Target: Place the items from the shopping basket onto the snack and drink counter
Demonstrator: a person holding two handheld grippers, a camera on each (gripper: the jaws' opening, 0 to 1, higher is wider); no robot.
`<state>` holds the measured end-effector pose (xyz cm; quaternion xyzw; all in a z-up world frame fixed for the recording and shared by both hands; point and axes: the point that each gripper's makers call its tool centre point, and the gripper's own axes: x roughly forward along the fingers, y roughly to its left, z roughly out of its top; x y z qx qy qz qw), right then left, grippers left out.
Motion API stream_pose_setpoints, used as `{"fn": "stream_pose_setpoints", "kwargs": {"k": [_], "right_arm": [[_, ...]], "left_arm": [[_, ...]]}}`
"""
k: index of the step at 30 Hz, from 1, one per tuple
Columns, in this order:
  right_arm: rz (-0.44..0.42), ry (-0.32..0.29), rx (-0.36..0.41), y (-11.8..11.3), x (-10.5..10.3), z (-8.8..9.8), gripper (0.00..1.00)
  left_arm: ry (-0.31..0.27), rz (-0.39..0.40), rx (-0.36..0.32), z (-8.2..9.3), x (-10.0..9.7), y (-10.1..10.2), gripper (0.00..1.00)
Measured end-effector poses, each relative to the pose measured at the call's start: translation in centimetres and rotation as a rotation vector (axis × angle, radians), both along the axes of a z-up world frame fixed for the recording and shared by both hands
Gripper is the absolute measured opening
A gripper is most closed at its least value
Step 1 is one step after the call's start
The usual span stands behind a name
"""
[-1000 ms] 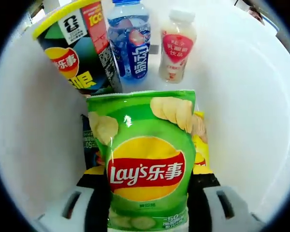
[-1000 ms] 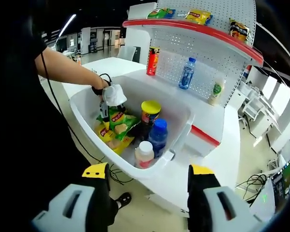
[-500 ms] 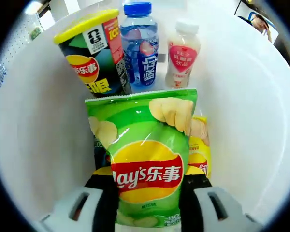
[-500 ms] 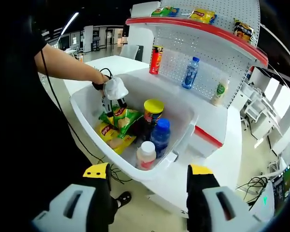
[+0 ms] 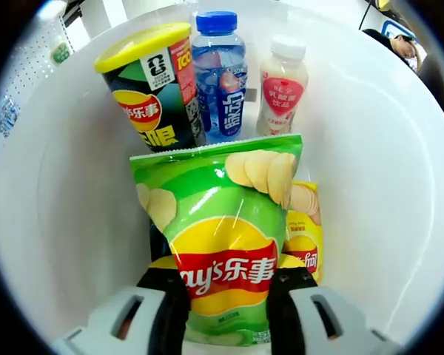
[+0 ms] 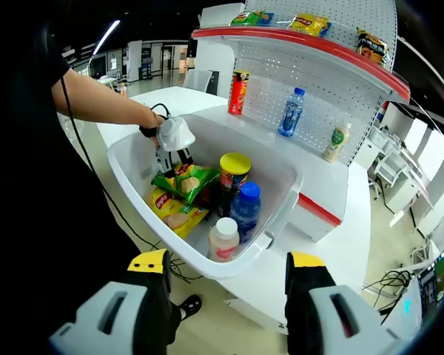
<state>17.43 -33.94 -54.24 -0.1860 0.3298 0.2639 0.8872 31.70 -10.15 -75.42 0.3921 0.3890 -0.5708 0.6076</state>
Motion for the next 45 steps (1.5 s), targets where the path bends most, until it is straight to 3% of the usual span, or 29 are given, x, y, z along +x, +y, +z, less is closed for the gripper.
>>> {"fn": "stream_pose_setpoints", "kwargs": {"k": [13, 17, 26, 39, 45], "right_arm": [[-0.003, -0.004, 0.012, 0.2, 0.2, 0.0, 0.61], [-0.003, -0.006, 0.012, 0.1, 0.3, 0.0, 0.61], [0.006, -0.007, 0.01, 0.3, 0.7, -0.1, 0.61], [0.034, -0.019, 0.019, 1.3, 1.8, 0.0, 0.62], [0.064, -0.022, 0.013, 2.0, 2.3, 0.2, 0.62]], "left_arm": [[0.018, 0.011, -0.014, 0.6, -0.3, -0.2, 0.39], [0.033, 0.025, -0.062, 1.9, -0.6, -1.0, 0.4], [-0.037, 0.022, -0.103, 4.0, -0.8, -0.9, 0.4], [-0.153, 0.016, -0.198, 9.0, -2.1, -0.8, 0.4], [-0.178, 0.039, -0.242, 11.4, -2.5, -0.8, 0.4]]}}
